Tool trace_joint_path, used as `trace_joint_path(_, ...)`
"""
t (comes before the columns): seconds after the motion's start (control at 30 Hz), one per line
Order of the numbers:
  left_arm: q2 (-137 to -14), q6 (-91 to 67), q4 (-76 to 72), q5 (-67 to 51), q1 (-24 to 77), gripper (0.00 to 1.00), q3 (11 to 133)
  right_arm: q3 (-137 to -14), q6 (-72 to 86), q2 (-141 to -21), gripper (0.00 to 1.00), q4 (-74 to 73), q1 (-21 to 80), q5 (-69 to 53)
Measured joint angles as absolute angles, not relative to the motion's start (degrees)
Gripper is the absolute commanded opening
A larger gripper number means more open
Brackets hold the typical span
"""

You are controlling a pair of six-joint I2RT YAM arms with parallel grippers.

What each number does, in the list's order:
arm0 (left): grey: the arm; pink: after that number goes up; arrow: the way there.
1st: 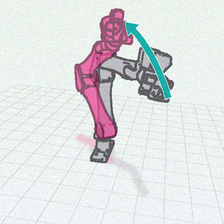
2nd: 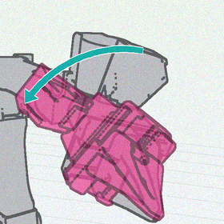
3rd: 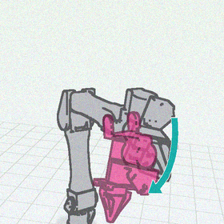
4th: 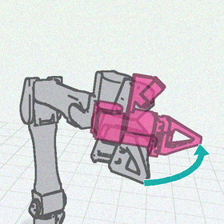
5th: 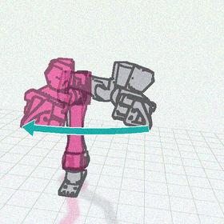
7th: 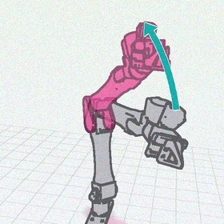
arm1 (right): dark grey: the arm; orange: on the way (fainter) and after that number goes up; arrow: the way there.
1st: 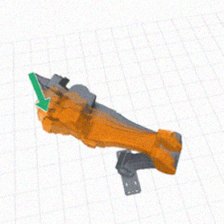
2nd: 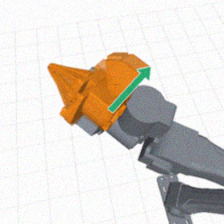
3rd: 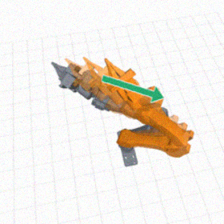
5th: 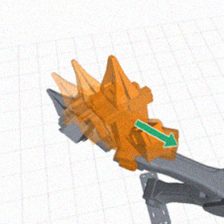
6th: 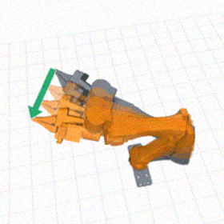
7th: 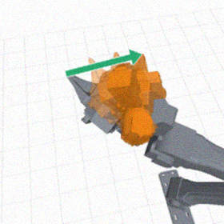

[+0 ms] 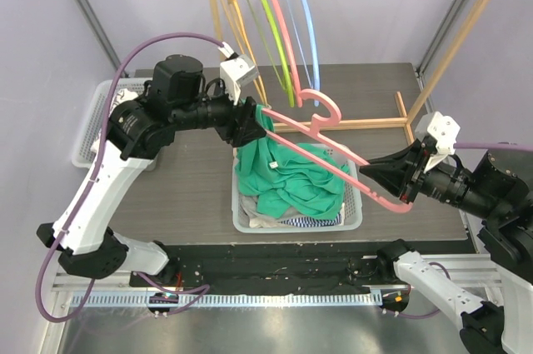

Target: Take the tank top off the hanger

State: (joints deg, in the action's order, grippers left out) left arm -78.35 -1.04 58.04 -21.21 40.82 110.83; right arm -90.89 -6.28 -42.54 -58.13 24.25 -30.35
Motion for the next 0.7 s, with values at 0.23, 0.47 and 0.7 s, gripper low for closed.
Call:
trace_joint_path(0.23,-79.0,-0.84,58.06,-19.03,41.43,0.15,111.28,-90.02,-5.69,-41.6,0.01,-57.49,24.25,-30.81)
trace_joint_path(0.47,-79.0,-0.4,58.06,-17.47,41.52,0.0,111.85,-89.56,-5.43,-41.12,0.01,-57.06,24.25,-30.83)
trace_joint_path(0.7,-78.87,0.64,58.39,-17.04,40.14,0.0,113.36,-89.56,-5.52,-41.1,0.01,-57.54,24.25,-30.3)
